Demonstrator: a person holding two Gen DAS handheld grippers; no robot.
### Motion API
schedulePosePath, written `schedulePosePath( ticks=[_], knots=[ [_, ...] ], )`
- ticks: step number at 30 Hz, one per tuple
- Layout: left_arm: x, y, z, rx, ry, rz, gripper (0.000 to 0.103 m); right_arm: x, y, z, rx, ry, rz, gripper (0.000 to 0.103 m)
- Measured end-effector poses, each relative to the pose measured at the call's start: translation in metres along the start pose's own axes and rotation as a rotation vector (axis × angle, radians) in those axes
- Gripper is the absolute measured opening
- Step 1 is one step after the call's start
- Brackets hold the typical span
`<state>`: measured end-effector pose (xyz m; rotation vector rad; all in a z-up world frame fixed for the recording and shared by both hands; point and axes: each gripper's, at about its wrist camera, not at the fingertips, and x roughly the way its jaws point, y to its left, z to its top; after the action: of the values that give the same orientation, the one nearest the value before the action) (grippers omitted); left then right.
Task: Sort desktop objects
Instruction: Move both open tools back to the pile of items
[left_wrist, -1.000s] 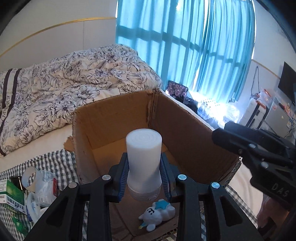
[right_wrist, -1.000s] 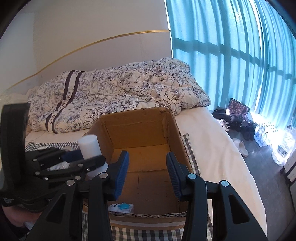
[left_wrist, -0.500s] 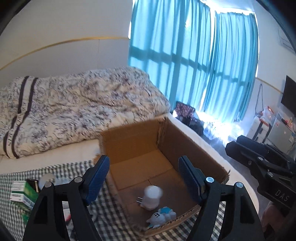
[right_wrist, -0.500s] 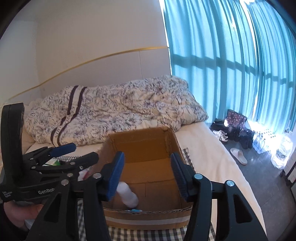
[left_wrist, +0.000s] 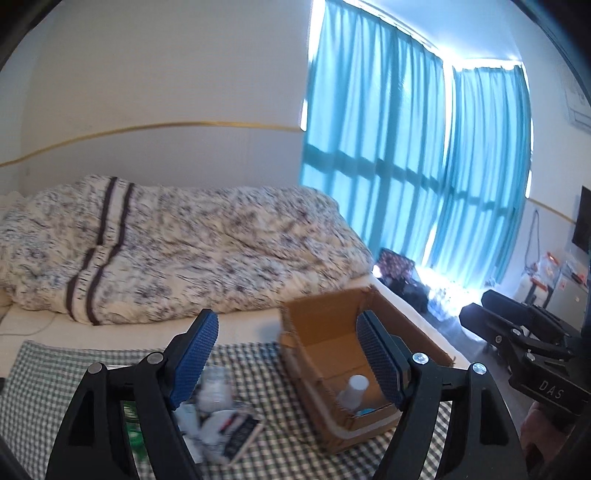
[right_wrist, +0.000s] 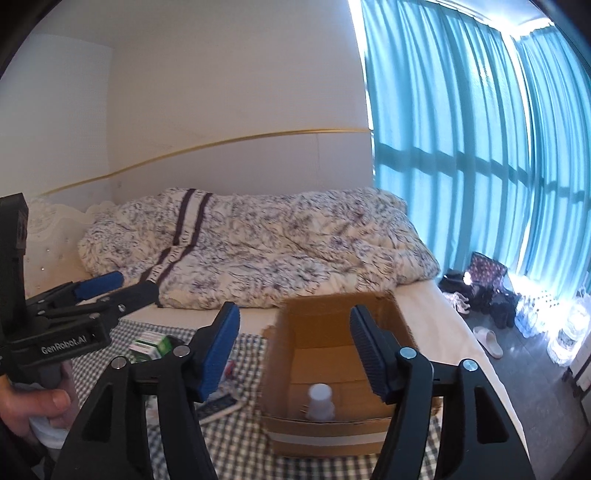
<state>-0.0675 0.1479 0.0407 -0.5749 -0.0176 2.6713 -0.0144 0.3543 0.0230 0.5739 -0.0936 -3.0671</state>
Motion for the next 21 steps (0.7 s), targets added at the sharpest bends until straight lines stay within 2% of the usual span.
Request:
schedulePosePath(
  ticks=[4, 6, 8, 12, 17, 21],
  knots=[
    [-0.027, 0.029, 0.003, -0.027, -0.032, 0.049, 0.081, -0.005, 0.026, 0.004, -0.020, -0.012, 0.020, 0.071],
    [-0.039, 0.044, 0.003, -0.042, -0.043, 0.074, 0.082, -0.008, 0.038, 0.006, -0.021, -0.015, 0.035, 0.077],
    [-0.052, 0.059, 0.003, -0.056, -0.060, 0.098, 0.090, -0.011, 0.051, 0.008, -0.028, -0.022, 0.041, 0.086],
    [-0.076, 0.086, -0.001, -0.071, -0.090, 0.154, 0.093, -0.015, 0.075, 0.010, -0.053, -0.034, 0.053, 0.090],
    [-0.097, 0.116, -0.008, -0.091, -0.108, 0.205, 0.103, -0.011, 0.102, 0.009, -0.070, -0.041, 0.073, 0.103],
    [-0.107, 0.140, -0.014, -0.116, -0.116, 0.243, 0.103, -0.002, 0.119, 0.007, -0.082, -0.023, 0.089, 0.103]
  ],
)
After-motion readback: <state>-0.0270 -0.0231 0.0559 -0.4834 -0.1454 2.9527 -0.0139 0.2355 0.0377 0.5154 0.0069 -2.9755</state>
